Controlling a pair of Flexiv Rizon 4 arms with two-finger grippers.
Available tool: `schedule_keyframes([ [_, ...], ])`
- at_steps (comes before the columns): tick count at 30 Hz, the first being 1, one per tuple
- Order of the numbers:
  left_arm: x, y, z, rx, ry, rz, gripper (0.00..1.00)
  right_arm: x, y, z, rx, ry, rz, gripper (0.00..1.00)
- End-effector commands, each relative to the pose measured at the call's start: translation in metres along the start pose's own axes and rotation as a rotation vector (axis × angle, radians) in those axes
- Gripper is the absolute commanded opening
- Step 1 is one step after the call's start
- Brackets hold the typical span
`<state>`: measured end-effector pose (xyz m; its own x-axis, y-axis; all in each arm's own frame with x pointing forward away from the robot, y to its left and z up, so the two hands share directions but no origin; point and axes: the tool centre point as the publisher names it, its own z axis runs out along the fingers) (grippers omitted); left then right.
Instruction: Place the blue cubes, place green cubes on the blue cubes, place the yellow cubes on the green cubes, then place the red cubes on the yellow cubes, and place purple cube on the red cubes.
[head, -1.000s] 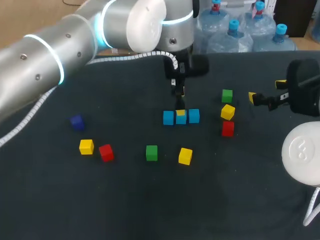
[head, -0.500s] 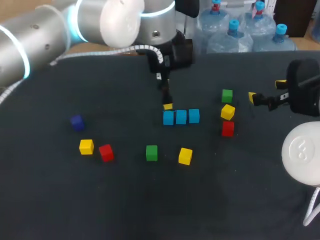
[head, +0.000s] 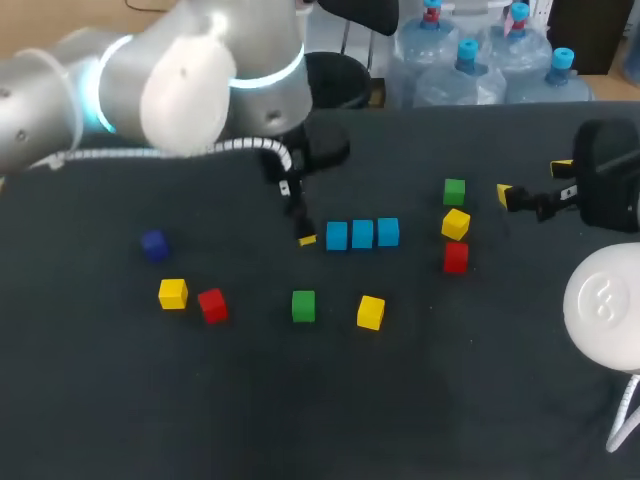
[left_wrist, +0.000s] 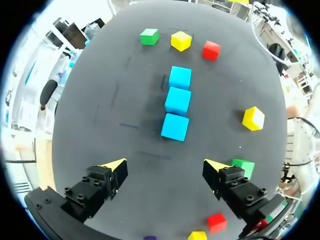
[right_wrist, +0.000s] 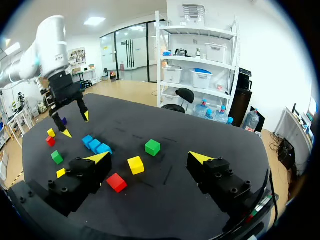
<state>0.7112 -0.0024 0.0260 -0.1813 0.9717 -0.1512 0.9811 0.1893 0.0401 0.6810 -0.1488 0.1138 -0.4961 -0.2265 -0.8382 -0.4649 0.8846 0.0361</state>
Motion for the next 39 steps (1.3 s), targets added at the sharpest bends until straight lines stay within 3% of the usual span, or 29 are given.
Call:
schedule_keyframes([
  [1,0.011,-0.004,-0.002,-0.219,-0.095,0.0,1.0,0.0,-0.001,-0.001,-0.004,0.0,0.0,1.0],
  [4,0.014,0.0,-0.017,-0.234,-0.123,0.017,1.0,0.0,-0.001,-0.001,-0.004,0.0,0.0,1.0],
  [6,0.014,0.003,-0.029,-0.255,-0.082,0.018,1.0,0.0,-0.001,-0.001,-0.004,0.0,0.0,1.0],
  [9,0.014,0.007,-0.042,-0.277,-0.086,0.035,1.0,0.0,-0.001,-0.001,-0.004,0.0,0.0,1.0],
  [15,0.015,0.006,-0.057,-0.295,-0.15,0.04,1.0,0.0,-0.001,-0.001,-0.004,0.0,0.0,1.0],
  [24,0.029,0.007,-0.054,-0.329,-0.22,-0.105,1.0,0.0,-0.001,-0.001,-0.004,0.0,0.0,1.0],
  [28,0.015,0.006,-0.04,-0.304,-0.218,-0.042,1.0,0.0,-0.001,-0.001,-0.004,0.0,0.0,1.0],
  [39,0.015,0.006,-0.04,-0.304,-0.218,-0.042,1.0,0.0,-0.001,-0.001,-0.004,0.0,0.0,1.0],
])
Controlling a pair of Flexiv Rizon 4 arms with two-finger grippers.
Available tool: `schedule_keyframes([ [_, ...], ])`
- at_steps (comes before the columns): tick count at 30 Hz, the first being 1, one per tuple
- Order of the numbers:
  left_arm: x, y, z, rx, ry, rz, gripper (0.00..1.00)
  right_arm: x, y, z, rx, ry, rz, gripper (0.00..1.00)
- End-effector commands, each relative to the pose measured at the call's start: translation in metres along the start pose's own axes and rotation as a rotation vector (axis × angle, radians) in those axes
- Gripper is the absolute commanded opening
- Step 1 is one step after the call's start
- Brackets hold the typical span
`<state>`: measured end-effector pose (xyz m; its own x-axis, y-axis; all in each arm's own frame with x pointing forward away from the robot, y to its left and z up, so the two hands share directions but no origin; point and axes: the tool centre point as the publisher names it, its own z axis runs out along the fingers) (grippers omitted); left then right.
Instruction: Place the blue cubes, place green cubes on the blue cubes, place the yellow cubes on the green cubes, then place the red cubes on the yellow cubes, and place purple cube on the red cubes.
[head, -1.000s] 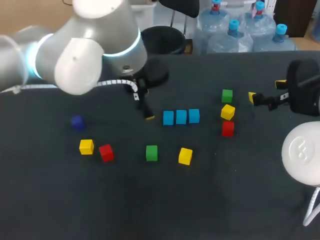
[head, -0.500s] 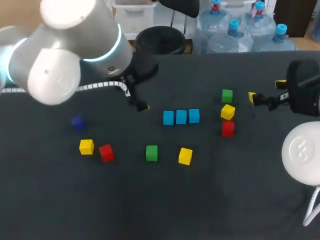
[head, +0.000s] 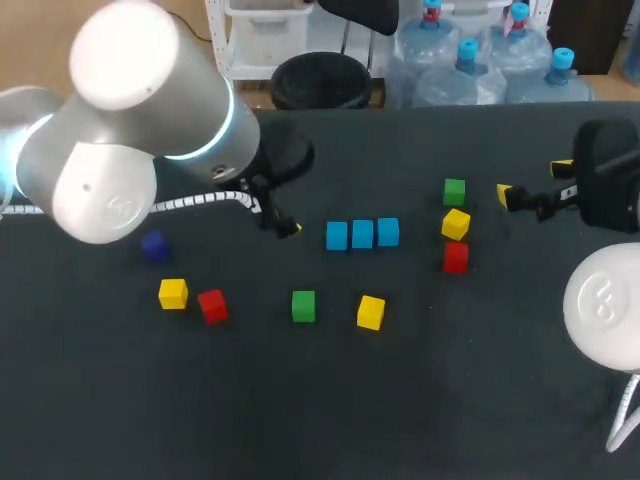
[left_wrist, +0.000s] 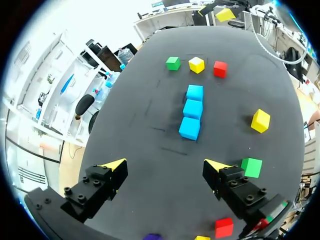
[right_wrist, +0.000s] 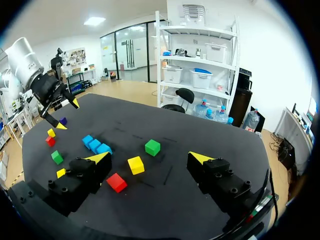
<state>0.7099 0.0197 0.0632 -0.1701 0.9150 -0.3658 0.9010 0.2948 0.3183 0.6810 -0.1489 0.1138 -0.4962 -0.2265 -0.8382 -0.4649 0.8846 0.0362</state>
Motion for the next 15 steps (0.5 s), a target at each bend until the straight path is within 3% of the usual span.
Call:
schedule_keyframes([
  [1,-0.001,0.001,0.001,0.003,0.002,0.001,1.0,0.0,-0.001,-0.001,-0.004,0.0,0.0,1.0],
  [7,-0.001,0.001,0.001,0.003,0.002,0.001,1.0,-0.005,-0.003,-0.004,0.002,-0.024,0.02,1.0],
  [11,-0.001,0.001,0.001,0.003,0.002,0.001,1.0,-0.024,-0.005,-0.012,-0.017,-0.064,0.058,1.0],
  [15,-0.001,0.001,0.001,0.003,0.002,0.001,1.0,-0.04,-0.002,-0.014,-0.02,-0.04,0.045,1.0],
])
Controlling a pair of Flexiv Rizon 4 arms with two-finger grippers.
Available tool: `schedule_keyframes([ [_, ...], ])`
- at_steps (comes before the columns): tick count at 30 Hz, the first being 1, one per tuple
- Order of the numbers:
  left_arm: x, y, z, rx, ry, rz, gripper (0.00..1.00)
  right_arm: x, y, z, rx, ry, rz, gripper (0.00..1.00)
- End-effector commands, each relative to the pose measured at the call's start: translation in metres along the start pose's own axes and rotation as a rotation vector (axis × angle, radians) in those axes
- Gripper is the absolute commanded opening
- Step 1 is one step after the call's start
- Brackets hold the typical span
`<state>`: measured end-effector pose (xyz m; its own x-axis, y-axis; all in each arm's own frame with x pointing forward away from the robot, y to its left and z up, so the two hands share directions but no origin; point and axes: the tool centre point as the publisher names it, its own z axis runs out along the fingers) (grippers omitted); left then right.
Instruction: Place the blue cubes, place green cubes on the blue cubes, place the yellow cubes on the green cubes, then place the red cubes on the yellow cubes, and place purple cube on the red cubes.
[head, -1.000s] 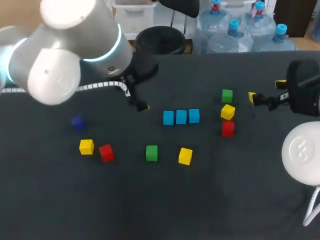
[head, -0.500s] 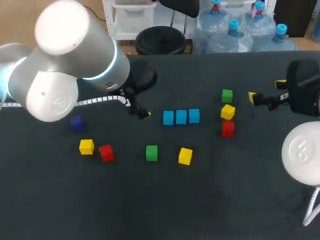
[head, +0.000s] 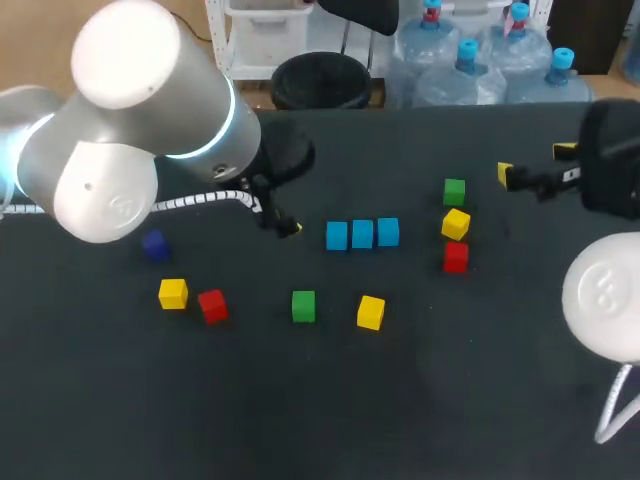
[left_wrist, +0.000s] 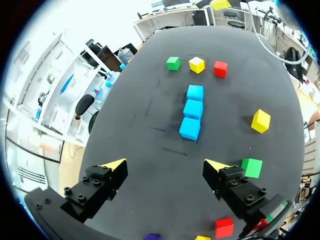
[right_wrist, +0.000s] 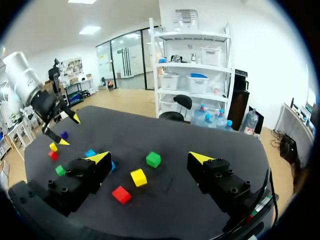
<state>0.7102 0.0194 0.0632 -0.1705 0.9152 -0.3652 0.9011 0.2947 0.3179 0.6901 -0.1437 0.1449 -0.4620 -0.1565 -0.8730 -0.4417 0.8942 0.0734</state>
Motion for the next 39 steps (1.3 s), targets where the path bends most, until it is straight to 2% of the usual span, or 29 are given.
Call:
schedule_keyframes([
  [1,0.0,0.001,0.001,0.003,0.001,0.001,1.0,-0.011,-0.002,-0.005,-0.029,0.046,0.004,1.0],
  [6,0.0,0.001,0.001,0.003,0.001,0.001,1.0,-0.019,0.008,-0.006,-0.042,0.004,-0.039,1.0],
  [11,0.0,0.001,0.001,0.003,0.001,0.001,1.0,-0.013,0.004,-0.003,-0.028,-0.011,-0.033,1.0],
  [18,-0.007,0.015,-0.034,-0.045,-0.043,-0.037,1.0,-0.002,0.005,0.001,-0.026,0.007,-0.048,1.0],
  [23,-0.002,0.03,-0.055,-0.022,-0.069,-0.11,1.0,0.004,0.001,0.0,-0.025,0.01,-0.042,1.0],
  [25,0.002,0.037,-0.067,-0.049,-0.057,-0.144,1.0,0.005,-0.002,-0.001,-0.014,0.01,-0.031,1.0],
  [26,0.003,0.04,-0.074,-0.064,-0.079,-0.156,1.0,0.006,-0.004,-0.002,-0.011,0.009,-0.025,1.0],
  [33,0.015,0.062,-0.115,-0.192,-0.091,-0.214,1.0,0.009,-0.005,-0.001,-0.005,0.016,-0.032,1.0],
  [39,0.026,0.075,-0.134,-0.271,-0.099,-0.257,1.0,0.011,-0.006,0.001,-0.007,0.017,-0.027,1.0],
])
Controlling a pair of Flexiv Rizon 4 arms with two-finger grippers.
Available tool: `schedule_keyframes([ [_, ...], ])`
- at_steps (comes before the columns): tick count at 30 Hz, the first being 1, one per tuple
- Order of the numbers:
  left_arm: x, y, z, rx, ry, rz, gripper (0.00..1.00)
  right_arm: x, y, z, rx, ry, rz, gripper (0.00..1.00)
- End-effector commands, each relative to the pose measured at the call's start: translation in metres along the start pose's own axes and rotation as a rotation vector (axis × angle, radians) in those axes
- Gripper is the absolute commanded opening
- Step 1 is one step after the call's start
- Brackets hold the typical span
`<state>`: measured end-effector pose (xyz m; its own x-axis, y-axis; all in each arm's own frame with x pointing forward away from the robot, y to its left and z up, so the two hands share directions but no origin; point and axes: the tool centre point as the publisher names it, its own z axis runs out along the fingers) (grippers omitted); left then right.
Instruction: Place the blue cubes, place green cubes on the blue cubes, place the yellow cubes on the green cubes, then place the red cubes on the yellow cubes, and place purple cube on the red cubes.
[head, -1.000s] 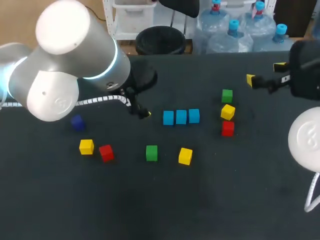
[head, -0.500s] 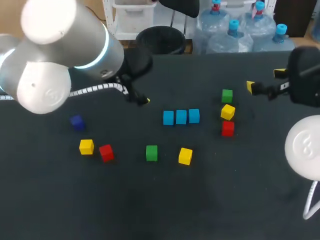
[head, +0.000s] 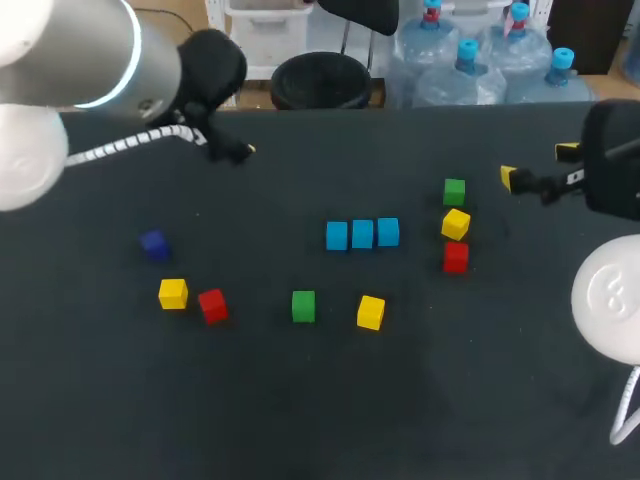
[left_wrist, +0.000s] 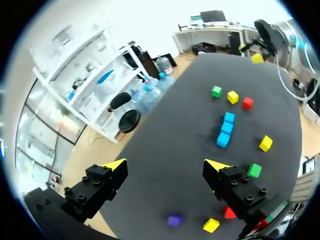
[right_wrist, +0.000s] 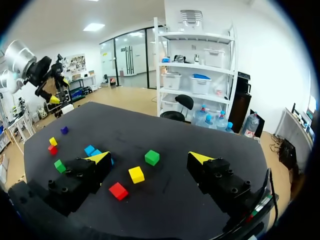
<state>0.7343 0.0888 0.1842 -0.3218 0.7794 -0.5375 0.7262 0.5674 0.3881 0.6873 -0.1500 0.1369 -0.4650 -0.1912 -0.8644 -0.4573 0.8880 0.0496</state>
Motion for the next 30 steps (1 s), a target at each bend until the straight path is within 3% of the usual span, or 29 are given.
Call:
schedule_keyframes([
  [1,0.01,0.002,-0.021,-0.041,-0.011,-0.018,1.0,0.002,0.0,0.002,-0.004,-0.002,0.0,1.0],
  [3,0.011,0.001,-0.019,-0.028,0.017,-0.032,1.0,0.002,0.0,0.003,-0.005,0.006,-0.008,1.0],
  [19,0.011,0.001,-0.019,-0.028,0.017,-0.032,1.0,0.004,-0.002,0.006,-0.018,0.037,-0.005,1.0],
  [30,0.011,0.001,-0.019,-0.028,0.017,-0.032,1.0,-0.059,0.011,0.01,-0.061,0.086,-0.047,1.0],
])
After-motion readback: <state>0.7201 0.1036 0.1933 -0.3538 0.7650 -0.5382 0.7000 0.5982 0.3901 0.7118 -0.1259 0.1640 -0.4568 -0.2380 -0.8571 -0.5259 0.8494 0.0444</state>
